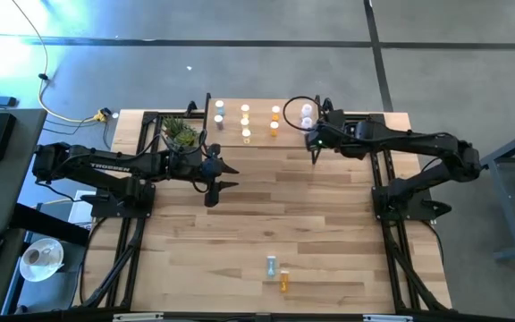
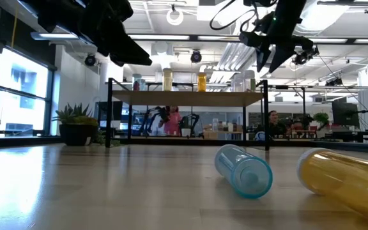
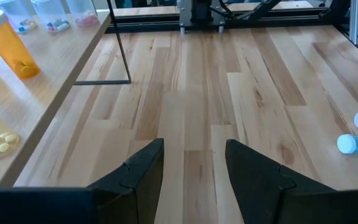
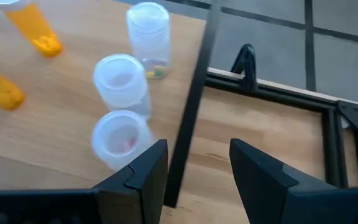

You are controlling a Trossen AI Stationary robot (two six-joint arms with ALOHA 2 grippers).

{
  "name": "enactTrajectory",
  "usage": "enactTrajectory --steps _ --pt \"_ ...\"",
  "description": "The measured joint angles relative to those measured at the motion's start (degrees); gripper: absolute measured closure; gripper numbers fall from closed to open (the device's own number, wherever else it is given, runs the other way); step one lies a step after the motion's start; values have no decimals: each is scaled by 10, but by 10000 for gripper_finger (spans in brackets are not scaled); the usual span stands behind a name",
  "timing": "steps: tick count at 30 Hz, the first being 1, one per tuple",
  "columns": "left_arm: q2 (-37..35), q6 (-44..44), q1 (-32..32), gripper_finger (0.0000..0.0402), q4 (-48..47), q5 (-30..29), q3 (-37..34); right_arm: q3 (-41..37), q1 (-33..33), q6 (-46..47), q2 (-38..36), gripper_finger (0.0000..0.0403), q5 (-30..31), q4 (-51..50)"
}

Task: Pick and place medicine bottles onto shelf by color
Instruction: Adjust the transparent pill bottle on the shelf, then put the orange pill bottle on the shelf aligned with the orange pill bottles

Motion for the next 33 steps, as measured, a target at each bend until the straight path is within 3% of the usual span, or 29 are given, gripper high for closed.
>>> enactTrajectory --steps 24,33 --pt "0 0 0 238 -11 -9 0 0 -3 -28 26 238 -24 24" --pt "0 0 1 238 -27 -11 0 0 30 7 9 238 -118 22"
